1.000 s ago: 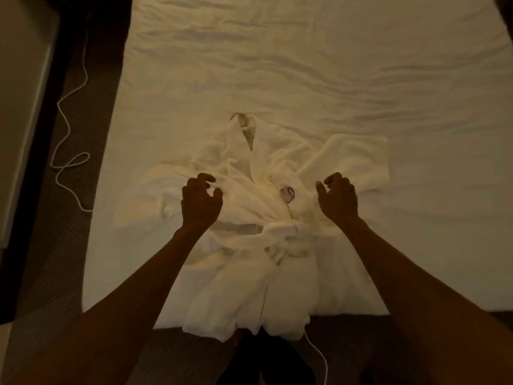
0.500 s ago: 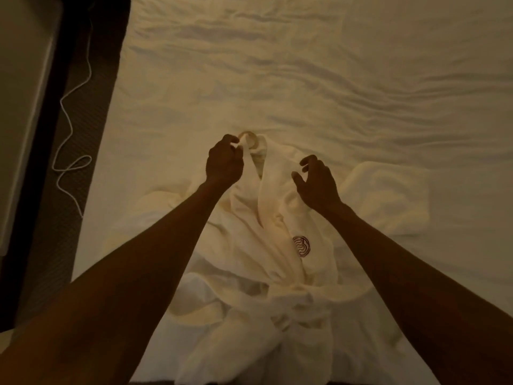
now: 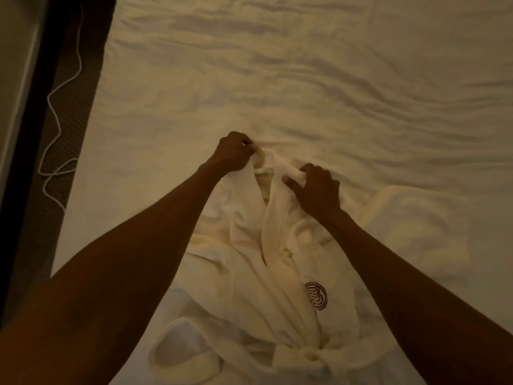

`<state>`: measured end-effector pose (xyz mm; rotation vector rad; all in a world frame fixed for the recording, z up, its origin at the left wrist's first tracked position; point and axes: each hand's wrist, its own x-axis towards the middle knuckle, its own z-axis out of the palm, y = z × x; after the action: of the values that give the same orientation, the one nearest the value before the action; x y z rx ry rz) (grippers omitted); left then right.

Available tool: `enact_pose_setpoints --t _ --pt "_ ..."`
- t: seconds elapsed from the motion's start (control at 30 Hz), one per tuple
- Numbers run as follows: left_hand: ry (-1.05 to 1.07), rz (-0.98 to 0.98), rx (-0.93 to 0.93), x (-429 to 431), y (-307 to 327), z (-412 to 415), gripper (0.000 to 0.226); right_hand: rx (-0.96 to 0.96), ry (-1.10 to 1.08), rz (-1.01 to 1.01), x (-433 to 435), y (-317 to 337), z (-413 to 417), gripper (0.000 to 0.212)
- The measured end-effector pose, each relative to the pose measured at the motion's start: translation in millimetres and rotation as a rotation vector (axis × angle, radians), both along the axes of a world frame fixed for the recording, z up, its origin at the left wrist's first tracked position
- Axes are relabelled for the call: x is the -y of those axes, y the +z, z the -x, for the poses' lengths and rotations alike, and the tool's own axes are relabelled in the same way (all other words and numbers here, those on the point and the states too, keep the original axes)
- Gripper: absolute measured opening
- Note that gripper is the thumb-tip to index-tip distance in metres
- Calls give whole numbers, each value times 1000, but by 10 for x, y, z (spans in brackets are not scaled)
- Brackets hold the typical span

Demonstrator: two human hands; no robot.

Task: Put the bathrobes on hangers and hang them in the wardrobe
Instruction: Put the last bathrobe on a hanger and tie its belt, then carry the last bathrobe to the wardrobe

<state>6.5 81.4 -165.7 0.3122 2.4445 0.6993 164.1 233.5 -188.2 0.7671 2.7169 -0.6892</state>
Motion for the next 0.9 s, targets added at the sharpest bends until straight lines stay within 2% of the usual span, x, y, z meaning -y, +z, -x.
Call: enact_pose_setpoints --t 0.13,0.3,0.4,0.57,0.73,0.9 --pt "-27 -50 -19 -8 381 40 18 -48 13 63 -26 275 -36 56" --pt "-92 -164 -111 96 1314 -134 3 -145 121 117 -117 1034 -182 44" --pt "-100 -229 -191 167 2126 -311 5 -216 153 121 -134 1678 -249 42" --pt "-35 -339 -331 431 3520 -505 5 -370 202 33 39 2871 -226 62" --pt "-7 -368 -487 835 4793 -770 7 -309 320 -60 489 4084 -150 56" --pt "68 -345 -582 1549 5807 -1092 9 -414 449 -115 1159 5084 -282 59"
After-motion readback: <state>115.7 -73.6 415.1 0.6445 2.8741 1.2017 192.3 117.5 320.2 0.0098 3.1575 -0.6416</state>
